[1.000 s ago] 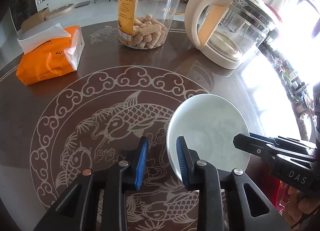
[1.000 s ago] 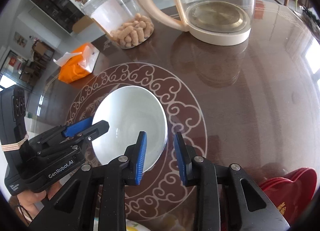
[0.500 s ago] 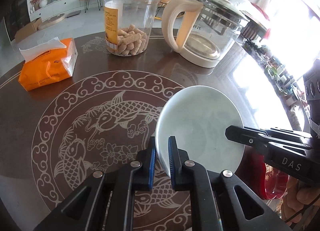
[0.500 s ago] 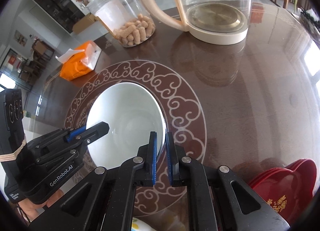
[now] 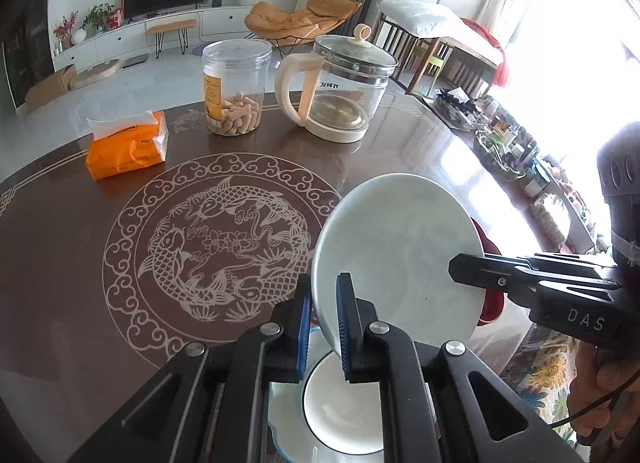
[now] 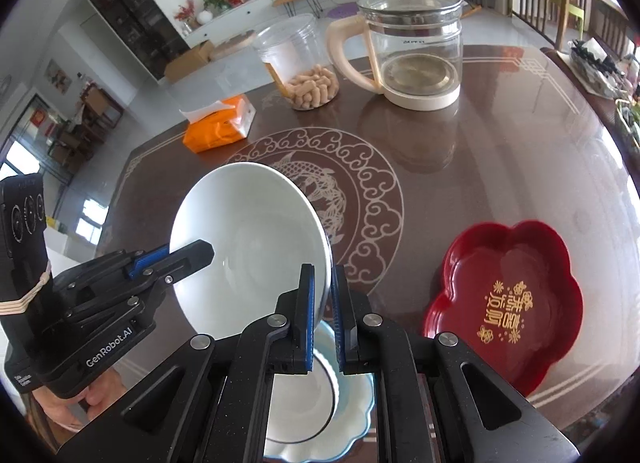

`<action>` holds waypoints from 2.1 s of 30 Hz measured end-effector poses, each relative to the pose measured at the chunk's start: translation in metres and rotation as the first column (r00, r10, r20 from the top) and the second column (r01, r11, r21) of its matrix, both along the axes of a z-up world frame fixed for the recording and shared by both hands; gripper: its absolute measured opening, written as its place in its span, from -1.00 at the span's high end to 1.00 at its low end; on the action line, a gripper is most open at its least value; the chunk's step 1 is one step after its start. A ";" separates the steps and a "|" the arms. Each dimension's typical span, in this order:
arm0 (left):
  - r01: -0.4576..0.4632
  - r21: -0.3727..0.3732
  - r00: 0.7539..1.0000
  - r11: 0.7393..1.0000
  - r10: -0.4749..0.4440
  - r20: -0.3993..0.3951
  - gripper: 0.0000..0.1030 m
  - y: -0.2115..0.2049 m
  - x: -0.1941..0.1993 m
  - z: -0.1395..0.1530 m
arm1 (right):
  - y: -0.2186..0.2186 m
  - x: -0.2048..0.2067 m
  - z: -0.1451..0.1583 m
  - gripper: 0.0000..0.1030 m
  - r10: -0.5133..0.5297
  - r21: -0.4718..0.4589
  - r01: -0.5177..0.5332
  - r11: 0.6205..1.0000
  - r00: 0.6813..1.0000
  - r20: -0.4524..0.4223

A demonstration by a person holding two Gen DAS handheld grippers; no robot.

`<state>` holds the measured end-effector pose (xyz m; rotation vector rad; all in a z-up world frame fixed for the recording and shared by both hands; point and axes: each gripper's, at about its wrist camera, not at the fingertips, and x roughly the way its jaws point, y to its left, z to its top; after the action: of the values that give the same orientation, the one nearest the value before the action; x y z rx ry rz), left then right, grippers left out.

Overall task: Organize plates and bowls
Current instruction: 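Lift the small bowl with both grippers and lower it into the black-rimmed bowl, then open both grippers and withdraw from the bowl stack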

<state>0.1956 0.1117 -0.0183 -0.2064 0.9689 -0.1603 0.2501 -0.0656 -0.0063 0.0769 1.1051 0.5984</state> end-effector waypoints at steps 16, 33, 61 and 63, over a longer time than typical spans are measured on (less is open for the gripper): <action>0.047 0.049 0.991 0.998 -0.040 -0.126 0.78 -0.021 -0.060 -0.062 | -0.008 -0.066 -0.056 0.79 -0.036 -0.038 0.031 0.999 0.990 -0.134; 0.089 0.163 0.991 0.983 -0.071 -0.116 0.77 -0.034 -0.061 -0.075 | -0.003 -0.069 -0.084 0.79 -0.035 -0.085 0.023 0.996 0.991 -0.132; -0.080 0.166 0.977 0.983 0.044 0.208 0.75 -0.024 -0.132 -0.014 | -0.035 -0.168 -0.014 -0.41 -0.203 -0.006 0.225 0.974 0.889 0.411; -0.079 0.154 0.973 0.985 0.042 0.228 0.74 -0.029 -0.146 -0.015 | -0.042 -0.198 -0.013 -0.43 -0.293 0.020 0.327 0.945 0.817 0.497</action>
<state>0.0495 0.0827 -0.0334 -0.0658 0.7454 -0.0462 0.0519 -0.1073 -0.0198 0.0408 0.5889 0.2589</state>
